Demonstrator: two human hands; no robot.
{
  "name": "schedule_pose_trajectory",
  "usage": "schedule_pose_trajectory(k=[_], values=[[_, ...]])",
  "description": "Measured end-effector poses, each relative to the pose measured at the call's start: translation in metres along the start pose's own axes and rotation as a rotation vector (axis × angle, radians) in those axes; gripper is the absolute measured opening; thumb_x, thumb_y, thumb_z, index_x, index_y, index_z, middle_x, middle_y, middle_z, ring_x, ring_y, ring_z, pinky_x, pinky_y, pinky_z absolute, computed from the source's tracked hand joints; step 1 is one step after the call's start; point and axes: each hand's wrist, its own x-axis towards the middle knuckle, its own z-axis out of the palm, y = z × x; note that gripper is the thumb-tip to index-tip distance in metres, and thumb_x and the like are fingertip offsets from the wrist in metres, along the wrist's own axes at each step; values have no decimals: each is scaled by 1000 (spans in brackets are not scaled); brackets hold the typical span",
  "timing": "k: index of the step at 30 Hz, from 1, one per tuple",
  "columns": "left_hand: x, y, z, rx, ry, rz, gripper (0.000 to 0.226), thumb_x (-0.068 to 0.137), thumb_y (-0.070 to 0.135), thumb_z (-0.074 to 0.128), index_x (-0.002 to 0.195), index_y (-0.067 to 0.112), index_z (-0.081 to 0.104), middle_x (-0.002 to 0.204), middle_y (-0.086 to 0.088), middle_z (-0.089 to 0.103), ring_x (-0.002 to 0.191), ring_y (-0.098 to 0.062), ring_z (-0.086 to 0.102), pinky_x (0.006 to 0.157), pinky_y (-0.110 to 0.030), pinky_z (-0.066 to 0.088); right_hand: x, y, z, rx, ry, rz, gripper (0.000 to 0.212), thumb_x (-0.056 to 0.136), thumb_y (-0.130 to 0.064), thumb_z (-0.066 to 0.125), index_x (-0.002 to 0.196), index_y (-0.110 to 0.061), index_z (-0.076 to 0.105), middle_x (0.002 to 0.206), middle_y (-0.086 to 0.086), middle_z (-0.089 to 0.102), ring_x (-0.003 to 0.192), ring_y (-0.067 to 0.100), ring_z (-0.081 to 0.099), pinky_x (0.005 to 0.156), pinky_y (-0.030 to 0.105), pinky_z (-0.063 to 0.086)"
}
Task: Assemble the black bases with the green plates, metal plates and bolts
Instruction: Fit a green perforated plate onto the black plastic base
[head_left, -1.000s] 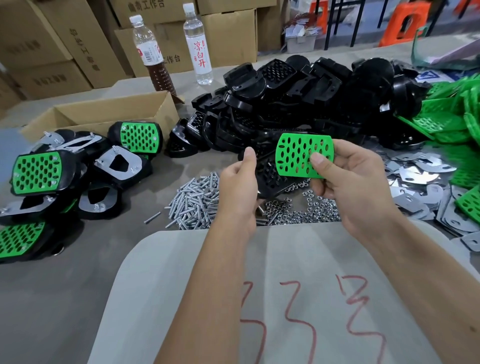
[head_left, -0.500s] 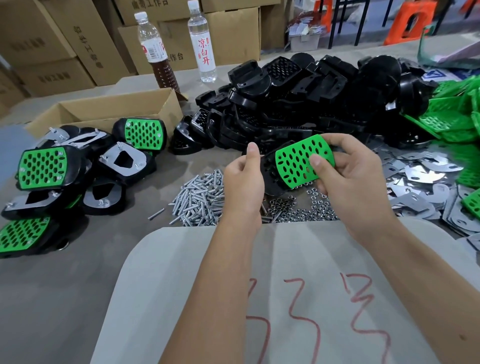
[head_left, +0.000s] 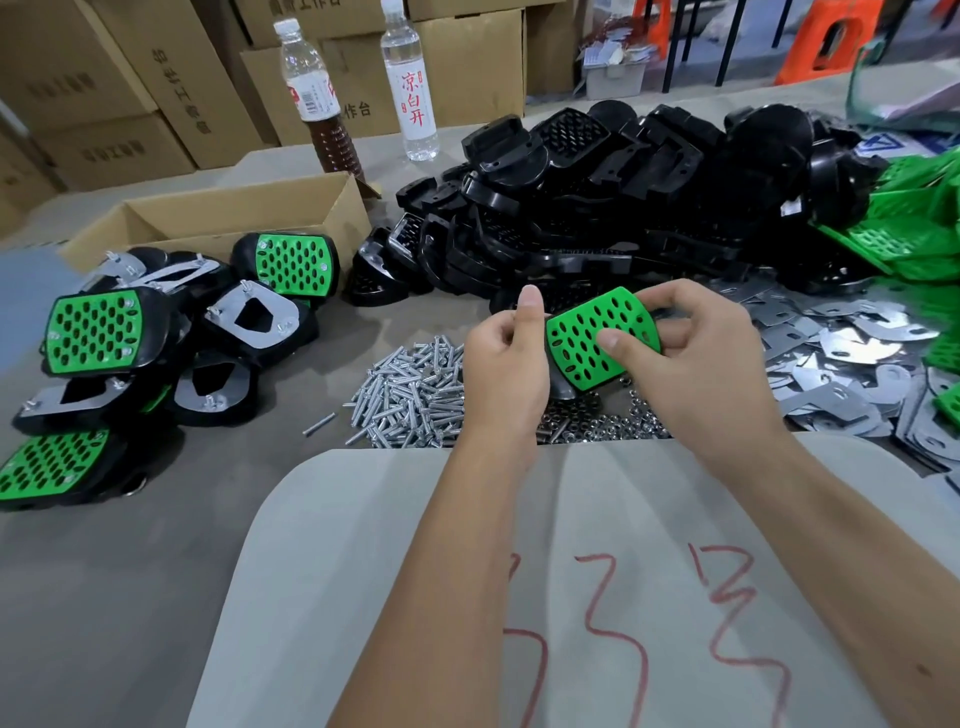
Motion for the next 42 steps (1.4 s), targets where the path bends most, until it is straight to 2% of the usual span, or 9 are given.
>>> schedule_pose_trajectory(k=[3, 8, 13, 17, 21, 27, 31, 37, 42], values=[[-3, -2, -5, 34, -75, 14, 28, 86, 21, 86, 100, 2, 70, 90, -12, 75, 75, -15, 70, 57, -25, 55, 1, -2, 2, -69, 49, 14, 21, 89, -25, 83, 96, -22, 63, 72, -12, 77, 55, 5, 71, 56, 31, 55], [-5, 1, -9, -11, -110, -6, 35, 76, -1, 88, 105, 4, 70, 96, -12, 77, 81, -19, 73, 64, -29, 59, 2, -7, 0, -111, 30, 56, 33, 83, -33, 87, 87, -17, 59, 62, -7, 74, 43, 2, 64, 41, 15, 43], [-3, 2, -10, -48, -108, -38, 36, 78, -7, 83, 109, 7, 71, 100, -12, 76, 82, -18, 74, 66, -29, 61, 6, -3, -11, -367, 106, 11, 57, 66, -64, 88, 79, -18, 57, 66, -3, 62, 60, 14, 57, 53, 32, 41], [-1, 2, -13, -34, -188, -25, 34, 76, -5, 84, 106, 9, 74, 98, -11, 78, 86, -20, 72, 73, -31, 61, 4, -2, -14, -13, -50, 48, 42, 76, -36, 92, 106, -25, 66, 93, -7, 71, 84, 9, 67, 72, 29, 56], [-3, 3, -13, -30, -297, -27, 38, 70, 10, 85, 106, 12, 76, 105, -15, 78, 101, -34, 74, 88, -45, 62, 6, -3, -17, 306, -237, 120, 28, 89, -2, 79, 112, -17, 69, 99, 7, 79, 89, 30, 79, 77, 53, 65], [-5, 4, -8, -36, -244, -18, 6, 94, 16, 75, 94, 17, 80, 99, -12, 79, 85, -19, 74, 73, -32, 63, 5, -5, -15, 397, -199, 133, 31, 87, 3, 78, 109, -16, 69, 93, 2, 78, 84, 24, 77, 60, 26, 58], [-5, 7, -6, -111, -211, -70, 7, 94, 14, 72, 95, 11, 79, 97, -14, 78, 85, -21, 73, 69, -30, 59, 2, -7, -12, 442, -248, 154, 29, 88, 1, 77, 108, -16, 65, 98, 10, 75, 86, 27, 75, 67, 46, 62], [-9, 6, 3, -83, -258, -10, 8, 97, 17, 65, 95, 17, 73, 100, -9, 68, 95, -29, 65, 87, -55, 58, 0, -7, -6, 460, -180, 194, 11, 106, -25, 60, 101, -18, 65, 93, 5, 66, 92, 25, 65, 82, 51, 56], [-12, 10, 4, -206, -224, -66, 13, 104, 10, 58, 105, 2, 68, 97, -15, 69, 80, -24, 71, 62, -44, 63, 0, -9, -5, 484, -165, 188, 11, 103, -25, 65, 101, -14, 62, 89, 7, 68, 82, 25, 68, 64, 48, 54]])
